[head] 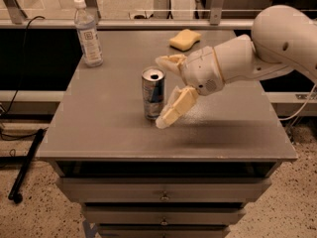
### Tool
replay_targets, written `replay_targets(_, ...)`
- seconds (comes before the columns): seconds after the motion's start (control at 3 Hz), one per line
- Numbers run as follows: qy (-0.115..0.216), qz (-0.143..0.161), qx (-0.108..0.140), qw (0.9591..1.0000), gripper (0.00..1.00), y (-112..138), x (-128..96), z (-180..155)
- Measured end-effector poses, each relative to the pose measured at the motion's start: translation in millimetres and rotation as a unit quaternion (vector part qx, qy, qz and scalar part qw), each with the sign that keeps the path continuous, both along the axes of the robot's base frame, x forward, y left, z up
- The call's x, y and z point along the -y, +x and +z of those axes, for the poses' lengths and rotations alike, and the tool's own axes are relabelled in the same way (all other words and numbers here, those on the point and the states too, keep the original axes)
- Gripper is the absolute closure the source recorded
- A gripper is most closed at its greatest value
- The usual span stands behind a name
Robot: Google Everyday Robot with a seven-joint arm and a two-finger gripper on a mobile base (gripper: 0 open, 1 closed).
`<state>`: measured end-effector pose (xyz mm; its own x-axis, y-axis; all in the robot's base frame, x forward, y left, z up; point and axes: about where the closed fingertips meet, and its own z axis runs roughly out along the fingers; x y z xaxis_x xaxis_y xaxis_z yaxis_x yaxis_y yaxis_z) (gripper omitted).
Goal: Move redbull can near sponge
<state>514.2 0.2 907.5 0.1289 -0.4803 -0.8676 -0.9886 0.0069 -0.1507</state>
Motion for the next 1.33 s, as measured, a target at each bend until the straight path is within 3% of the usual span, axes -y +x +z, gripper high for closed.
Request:
replay_targets(0.33,0.032,0.000,-0.017,0.9993,0.19,12,-12,-15)
replay_targets(1.0,0.079,-0.006,-0.038,0.9961,0.64,25,-14,-13)
replay_targets(1.33,0.082,-0.030,-0.021,0.9960,0.88,38,21,6)
